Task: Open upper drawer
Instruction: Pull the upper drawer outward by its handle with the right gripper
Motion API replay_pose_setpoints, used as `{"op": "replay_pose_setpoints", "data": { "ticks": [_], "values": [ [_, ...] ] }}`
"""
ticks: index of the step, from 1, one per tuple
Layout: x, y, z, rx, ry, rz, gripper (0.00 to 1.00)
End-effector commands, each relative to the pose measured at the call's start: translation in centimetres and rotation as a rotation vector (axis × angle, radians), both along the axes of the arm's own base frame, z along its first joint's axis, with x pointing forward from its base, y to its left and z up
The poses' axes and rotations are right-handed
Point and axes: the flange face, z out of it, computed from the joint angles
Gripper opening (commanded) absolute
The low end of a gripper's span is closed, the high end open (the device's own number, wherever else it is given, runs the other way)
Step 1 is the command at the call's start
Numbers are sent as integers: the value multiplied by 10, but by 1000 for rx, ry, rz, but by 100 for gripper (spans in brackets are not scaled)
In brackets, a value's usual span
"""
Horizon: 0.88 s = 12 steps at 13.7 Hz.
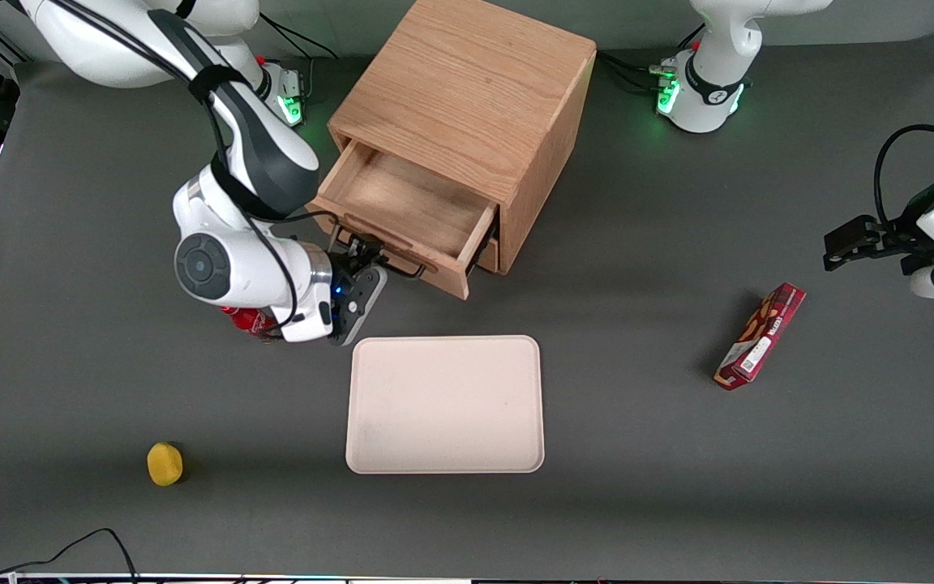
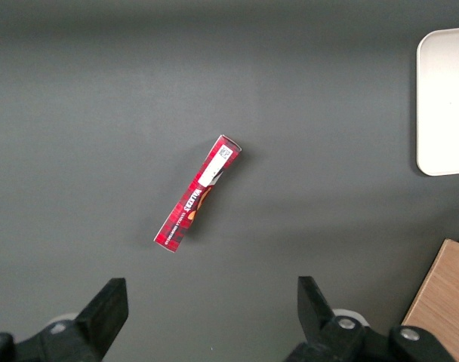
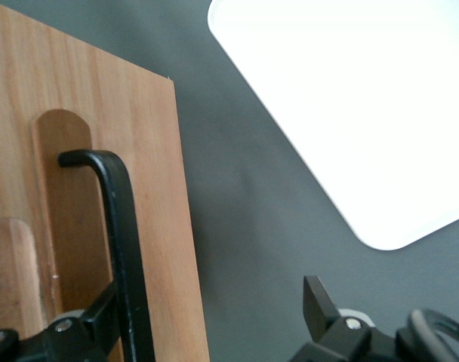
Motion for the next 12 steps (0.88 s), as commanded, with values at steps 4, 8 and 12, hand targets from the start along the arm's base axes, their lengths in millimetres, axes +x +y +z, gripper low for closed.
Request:
{"op": "replay_pose_setpoints", "data": {
  "ticks": [4, 8, 12],
  "values": [
    [53, -43, -2, 30, -78, 82, 100],
    [86, -80, -1, 14, -130, 173, 100],
    [108, -92, 34, 34, -168, 201, 100]
  ]
}}
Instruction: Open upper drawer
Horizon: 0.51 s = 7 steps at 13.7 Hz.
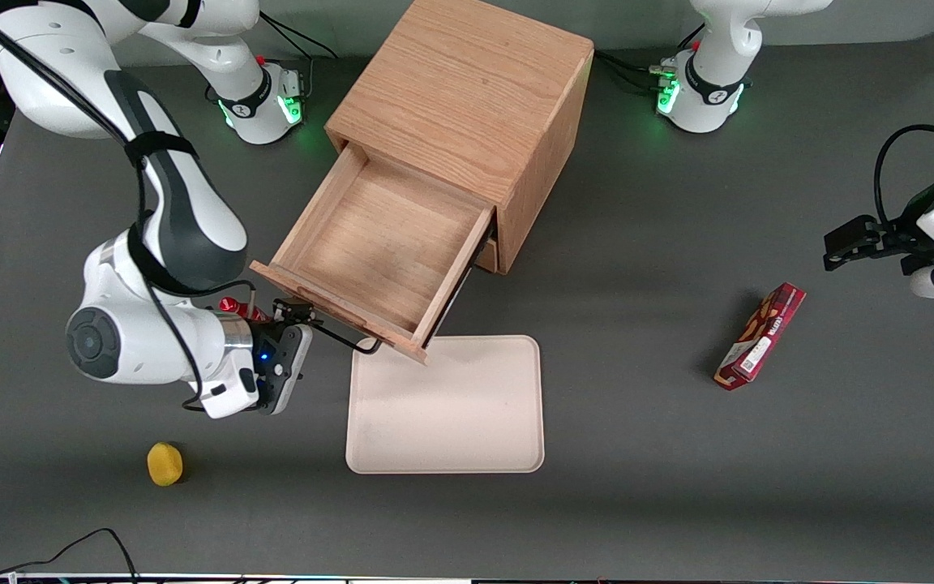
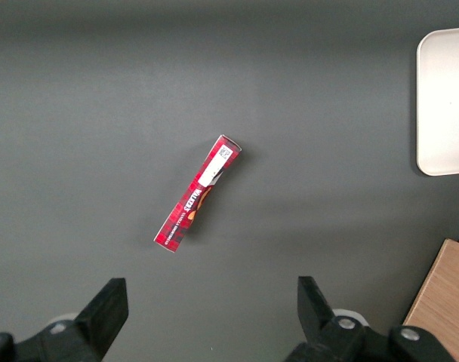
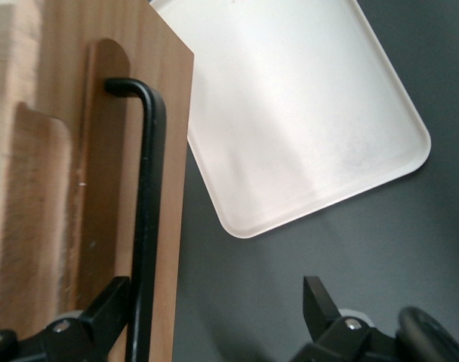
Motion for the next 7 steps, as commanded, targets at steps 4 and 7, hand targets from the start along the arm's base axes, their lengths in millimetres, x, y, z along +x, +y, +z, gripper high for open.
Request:
{"op": "replay_pose_setpoints", "data": {
  "ticks": [4, 7],
  "values": [
    [-3, -3, 100, -49, 7, -152, 100],
    [-42, -4, 200, -116, -11, -548, 100]
  ]
}}
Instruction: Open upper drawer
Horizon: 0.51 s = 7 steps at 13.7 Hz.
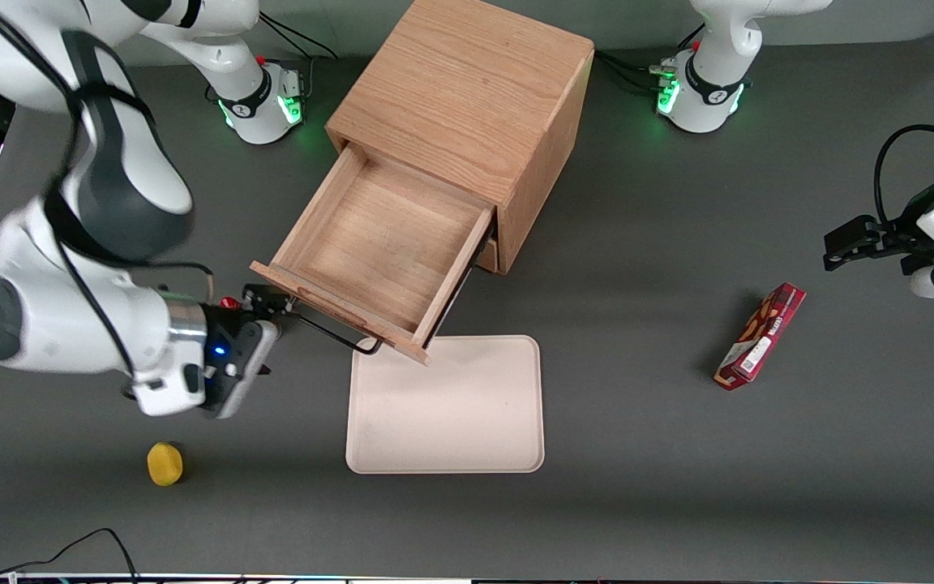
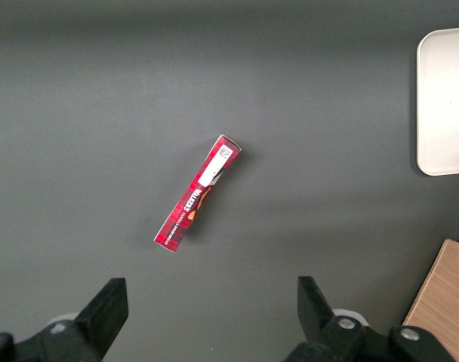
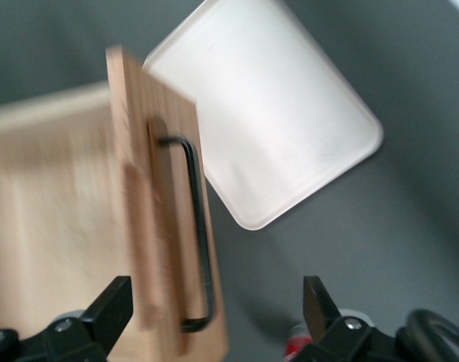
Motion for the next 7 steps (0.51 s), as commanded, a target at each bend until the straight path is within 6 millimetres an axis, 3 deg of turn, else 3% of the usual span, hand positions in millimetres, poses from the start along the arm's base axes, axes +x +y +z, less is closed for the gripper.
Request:
{"op": "replay_pose_setpoints", "data": {
  "ticks": [1, 4, 7],
  "values": [
    [-42, -6, 75, -103, 22, -287, 100],
    [-61, -49, 111, -255, -30, -508, 100],
    [-83, -95, 103, -361, 92, -655, 100]
  ]
}}
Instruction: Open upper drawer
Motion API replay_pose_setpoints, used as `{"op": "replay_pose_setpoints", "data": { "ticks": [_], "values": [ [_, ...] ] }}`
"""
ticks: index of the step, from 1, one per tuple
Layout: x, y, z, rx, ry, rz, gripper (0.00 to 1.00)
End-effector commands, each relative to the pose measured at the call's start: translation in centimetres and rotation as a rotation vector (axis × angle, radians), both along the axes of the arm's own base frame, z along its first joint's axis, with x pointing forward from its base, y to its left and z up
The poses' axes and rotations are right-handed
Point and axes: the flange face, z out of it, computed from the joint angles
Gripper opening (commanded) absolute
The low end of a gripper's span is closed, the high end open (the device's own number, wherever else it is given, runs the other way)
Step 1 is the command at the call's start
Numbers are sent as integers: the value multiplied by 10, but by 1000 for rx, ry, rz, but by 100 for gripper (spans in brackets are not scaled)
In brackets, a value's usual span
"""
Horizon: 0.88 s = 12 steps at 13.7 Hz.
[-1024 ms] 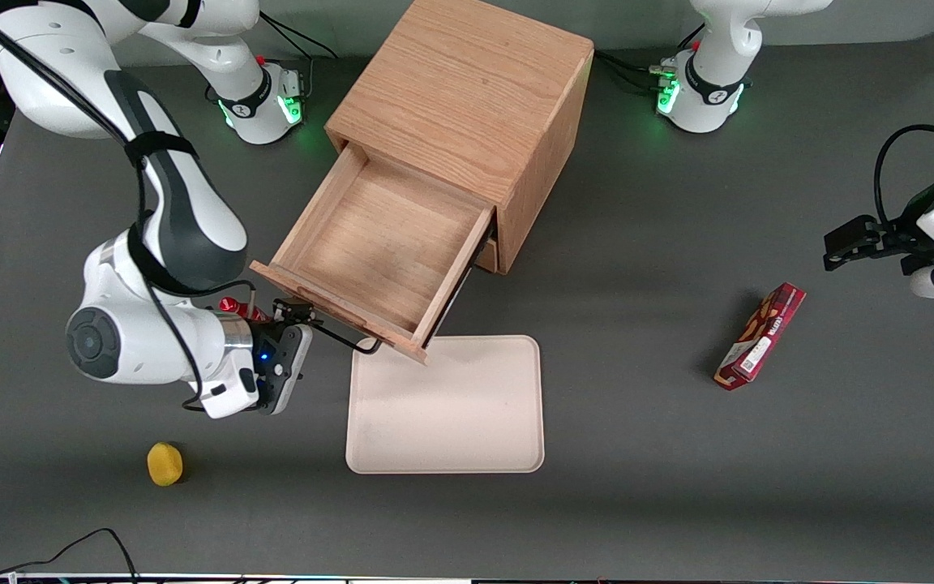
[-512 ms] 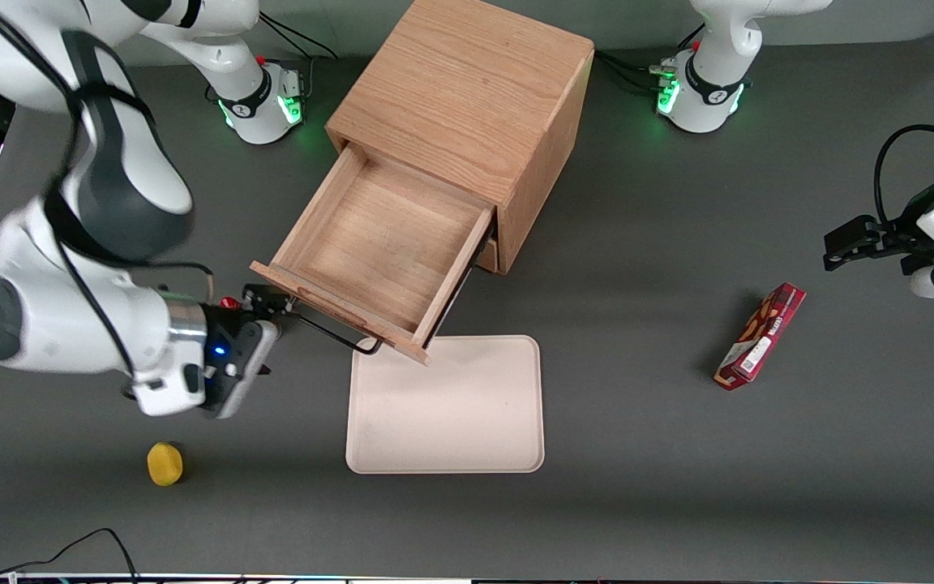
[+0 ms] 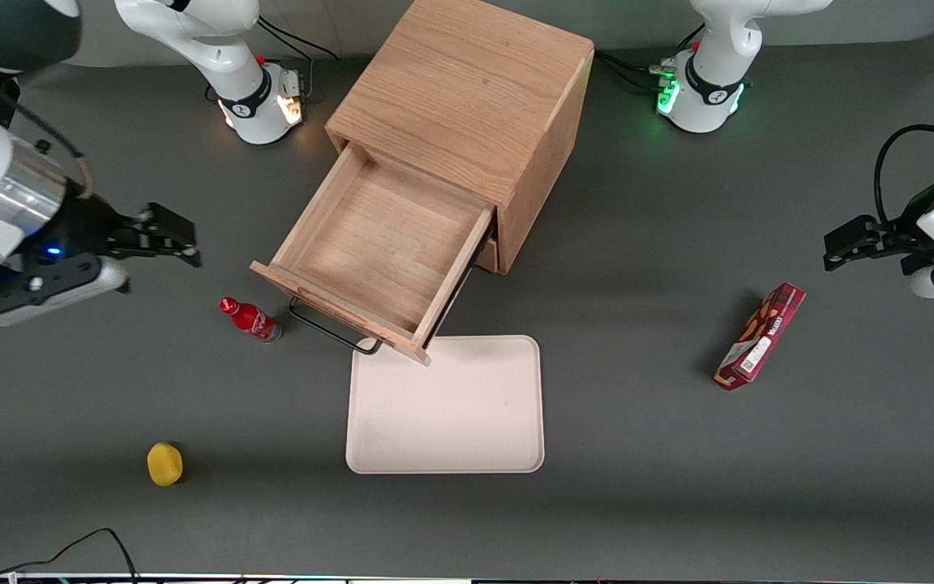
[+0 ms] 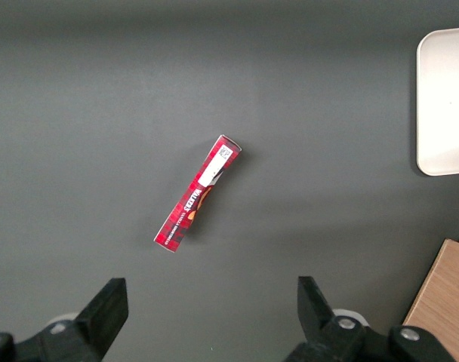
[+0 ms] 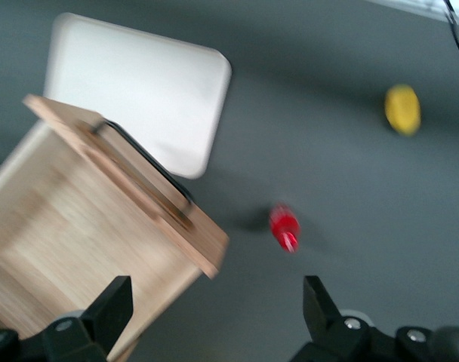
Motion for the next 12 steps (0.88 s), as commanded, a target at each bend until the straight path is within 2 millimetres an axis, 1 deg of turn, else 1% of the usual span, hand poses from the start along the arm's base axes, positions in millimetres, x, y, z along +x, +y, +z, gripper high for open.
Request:
{"op": "replay_pose_setpoints", "data": {
  "ticks": [1, 2, 3, 5, 6, 7, 8, 9, 11, 12],
  "values": [
    [-31, -28, -15, -99, 80, -183, 100],
    [-41, -37, -25, -117, 89, -214, 100],
    [-51, -50, -35, -123, 74, -242, 100],
    [-70, -71, -59, -87, 41, -290, 100],
    [-80, -74, -67, -85, 21, -295, 100],
    [-85, -77, -69, -84, 7, -293, 100],
    [-82, -85, -66, -78, 2, -290, 100],
    [-78, -87, -59, -74, -10, -300, 100],
    [-59, -86, -44, -62, -45, -299, 100],
    [-56, -86, -40, -59, -54, -291, 100]
  ]
}}
